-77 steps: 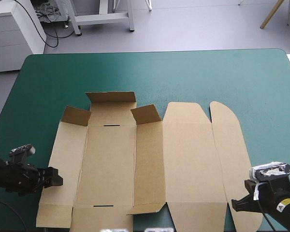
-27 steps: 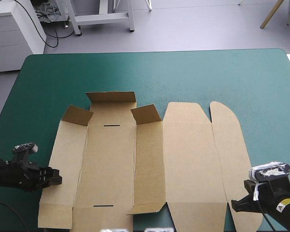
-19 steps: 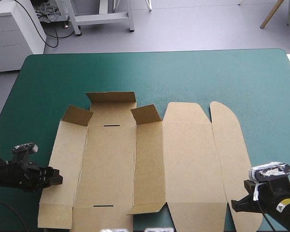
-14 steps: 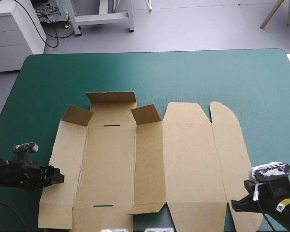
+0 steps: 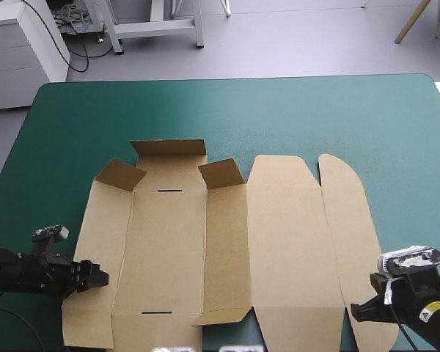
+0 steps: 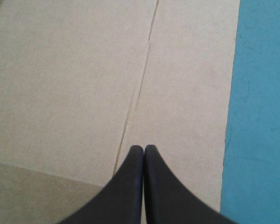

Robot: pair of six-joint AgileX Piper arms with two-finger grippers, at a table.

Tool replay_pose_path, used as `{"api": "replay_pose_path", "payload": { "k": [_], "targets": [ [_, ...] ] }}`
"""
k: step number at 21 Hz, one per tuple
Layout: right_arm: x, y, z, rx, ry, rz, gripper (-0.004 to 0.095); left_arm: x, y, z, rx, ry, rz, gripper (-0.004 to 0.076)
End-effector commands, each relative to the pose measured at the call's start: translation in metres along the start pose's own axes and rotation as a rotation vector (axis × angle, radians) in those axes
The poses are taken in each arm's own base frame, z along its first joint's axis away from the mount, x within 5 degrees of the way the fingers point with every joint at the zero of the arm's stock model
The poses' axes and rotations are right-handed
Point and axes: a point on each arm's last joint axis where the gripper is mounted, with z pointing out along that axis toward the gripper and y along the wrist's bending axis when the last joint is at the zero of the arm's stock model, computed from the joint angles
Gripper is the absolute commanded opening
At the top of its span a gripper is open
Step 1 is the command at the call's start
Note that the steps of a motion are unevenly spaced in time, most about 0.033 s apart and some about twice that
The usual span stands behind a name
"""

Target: Fold the box

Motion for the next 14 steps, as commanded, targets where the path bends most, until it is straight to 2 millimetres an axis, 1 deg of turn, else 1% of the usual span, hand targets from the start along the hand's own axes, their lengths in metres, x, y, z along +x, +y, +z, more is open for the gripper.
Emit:
{"api": "replay_pose_path", "payload": {
  "k": [1,3,4,7,8,9,10,11,12,13,14],
  "targets": [
    [-0.01,-0.001,-0.004,0.006,-0.067,-0.005,-0.0019,0.0,-0.011,-0.005,0.088,0.022,0.006,0.0343],
    [-0.01,-0.001,-0.004,0.006,-0.067,-0.005,-0.002,0.0,-0.011,-0.005,0.088,0.022,0.006,0.0307],
    [-0.01,-0.001,-0.004,0.006,-0.067,-0.005,-0.002,0.001,-0.011,-0.005,0.087,0.024,0.006,0.0267],
    [-0.01,-0.001,-0.004,0.006,-0.067,-0.005,-0.002,0.001,-0.012,-0.004,0.078,0.043,0.027,0.0205],
    [-0.01,-0.001,-0.004,0.006,-0.067,-0.005,-0.002,0.003,-0.014,-0.001,0.057,0.087,0.069,0.0165],
    [-0.01,-0.001,-0.004,0.006,-0.067,-0.005,-0.0019,0.004,-0.016,0.001,0.047,0.112,0.09,0.0144],
    [-0.01,-0.001,-0.004,0.006,-0.067,-0.005,-0.0019,0.006,-0.019,0.004,0.025,0.16,0.122,0.0091],
    [-0.01,-0.001,-0.004,0.006,-0.067,-0.005,-0.0019,0.007,-0.02,0.005,0.02,0.173,0.136,0.0068],
    [-0.01,-0.001,-0.004,0.006,-0.067,-0.005,-0.0019,0.007,-0.021,0.006,0.015,0.188,0.154,0.0008],
    [-0.01,-0.001,-0.004,0.006,-0.067,-0.005,-0.002,0.007,-0.021,0.006,0.015,0.186,0.152,-0.0009],
    [-0.01,-0.001,-0.004,0.006,-0.067,-0.005,-0.002,0.007,-0.021,0.006,0.014,0.184,0.147,-0.001]
  ]
}}
